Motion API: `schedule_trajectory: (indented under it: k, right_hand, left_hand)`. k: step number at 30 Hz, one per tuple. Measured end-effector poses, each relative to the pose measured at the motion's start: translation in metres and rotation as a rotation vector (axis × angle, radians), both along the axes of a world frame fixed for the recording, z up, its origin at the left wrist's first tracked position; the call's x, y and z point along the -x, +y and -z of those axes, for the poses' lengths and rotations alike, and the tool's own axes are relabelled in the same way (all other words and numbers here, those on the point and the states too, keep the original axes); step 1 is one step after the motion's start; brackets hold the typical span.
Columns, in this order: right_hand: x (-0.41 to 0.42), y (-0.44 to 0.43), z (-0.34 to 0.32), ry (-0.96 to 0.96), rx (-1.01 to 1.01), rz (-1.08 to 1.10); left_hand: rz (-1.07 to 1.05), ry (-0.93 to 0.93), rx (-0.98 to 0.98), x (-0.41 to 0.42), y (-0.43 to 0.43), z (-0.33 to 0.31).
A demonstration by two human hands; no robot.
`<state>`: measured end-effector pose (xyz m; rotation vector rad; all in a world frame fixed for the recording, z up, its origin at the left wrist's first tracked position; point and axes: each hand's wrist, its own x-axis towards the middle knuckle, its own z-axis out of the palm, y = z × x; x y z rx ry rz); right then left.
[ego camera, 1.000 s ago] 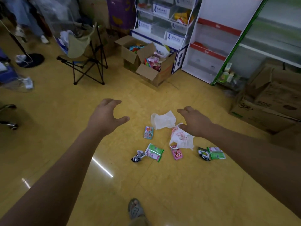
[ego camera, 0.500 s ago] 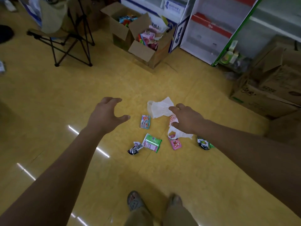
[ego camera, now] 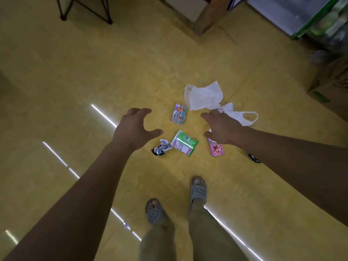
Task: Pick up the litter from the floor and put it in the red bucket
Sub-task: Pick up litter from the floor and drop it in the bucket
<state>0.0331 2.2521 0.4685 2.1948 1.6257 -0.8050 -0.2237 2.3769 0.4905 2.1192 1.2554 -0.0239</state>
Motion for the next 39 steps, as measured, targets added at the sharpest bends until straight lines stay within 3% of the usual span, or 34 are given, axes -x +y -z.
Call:
schedule_trajectory:
  k: [13,25,34,39]
  right_hand:
    - [-0.022,0.041,0.254,0.079,0.114,-0.134]
    - [-0.007,0.028,0.453,0.049,0.186,-0.083]
    - [0.004,0.025,0.563,0.019,0.242,0.015]
    - [0.018,0.003,0.592,-0.133,0.064,-0.016]
  left_hand:
    - [-0.136,0.121,0.125,-0.030,-0.012,0.250]
    - [-0.114,0.212,0.187,-0.027,-0.034,0.456]
    - [-0.031,0.233,0.133,-0.034,-0.045,0.571]
    - [-0.007,0.178,0.028,-0.029,-0.061,0.596]
